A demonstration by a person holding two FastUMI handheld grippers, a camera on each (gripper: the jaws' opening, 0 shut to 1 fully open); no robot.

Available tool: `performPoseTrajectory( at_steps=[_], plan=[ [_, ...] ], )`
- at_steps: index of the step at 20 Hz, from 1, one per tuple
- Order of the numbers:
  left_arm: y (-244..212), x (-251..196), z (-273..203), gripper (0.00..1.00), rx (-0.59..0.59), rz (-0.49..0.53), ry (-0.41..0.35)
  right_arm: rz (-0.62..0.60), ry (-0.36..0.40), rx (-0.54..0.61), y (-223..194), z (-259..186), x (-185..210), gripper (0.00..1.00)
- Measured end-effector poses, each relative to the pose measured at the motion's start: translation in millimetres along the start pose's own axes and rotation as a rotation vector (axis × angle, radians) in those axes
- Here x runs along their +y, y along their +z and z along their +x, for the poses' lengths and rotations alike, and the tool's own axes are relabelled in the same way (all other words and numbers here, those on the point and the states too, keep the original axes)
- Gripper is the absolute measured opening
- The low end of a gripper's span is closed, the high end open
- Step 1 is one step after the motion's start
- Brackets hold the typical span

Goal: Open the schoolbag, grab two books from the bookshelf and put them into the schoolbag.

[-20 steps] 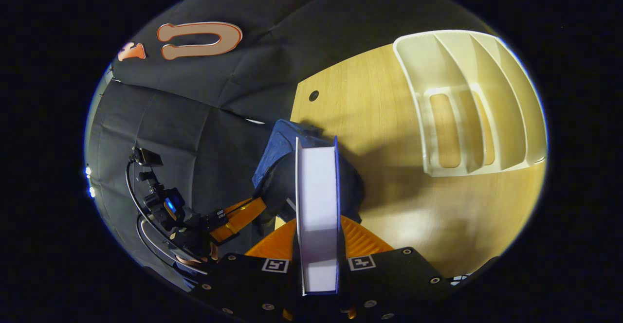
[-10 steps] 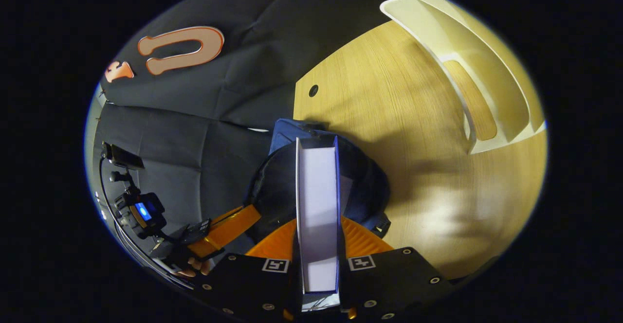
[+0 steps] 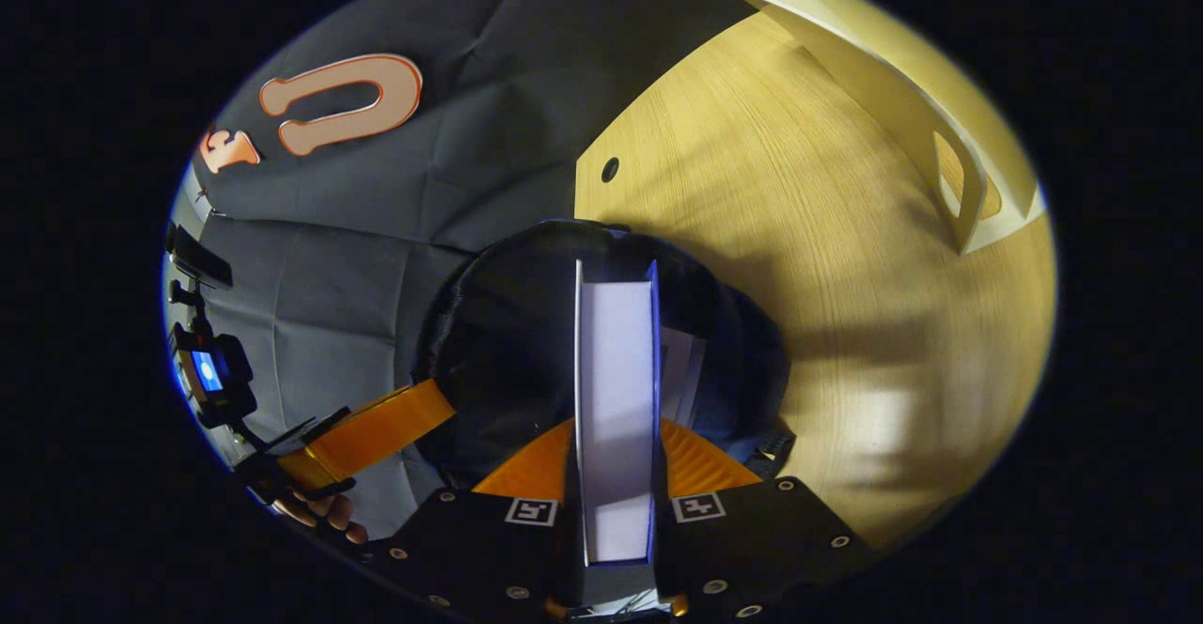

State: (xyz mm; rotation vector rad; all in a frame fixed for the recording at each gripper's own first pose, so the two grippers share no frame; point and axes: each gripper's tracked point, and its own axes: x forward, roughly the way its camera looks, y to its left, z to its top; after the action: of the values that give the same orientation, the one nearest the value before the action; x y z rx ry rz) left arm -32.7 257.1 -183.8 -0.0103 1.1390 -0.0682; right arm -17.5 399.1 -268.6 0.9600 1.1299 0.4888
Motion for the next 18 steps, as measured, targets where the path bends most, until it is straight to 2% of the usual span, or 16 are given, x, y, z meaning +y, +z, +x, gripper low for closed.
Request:
performPoseTrajectory(
  at_steps=[5,10,18],
  plan=[
    [10,-8,-5,0.01,0.010,-0.002,-0.015,0.036,0.015,-0.084,-3,16,6,0.29],
    [16,-22,-12,0.01,0.021,0.050,-0.008,0.081,0.046,-0.133,0,15,7,0.29],
    [23,-54,-23,0.01,0.049,0.139,-0.013,0.110,0.069,-0.150,-10,21,5,0.31]
  ],
)
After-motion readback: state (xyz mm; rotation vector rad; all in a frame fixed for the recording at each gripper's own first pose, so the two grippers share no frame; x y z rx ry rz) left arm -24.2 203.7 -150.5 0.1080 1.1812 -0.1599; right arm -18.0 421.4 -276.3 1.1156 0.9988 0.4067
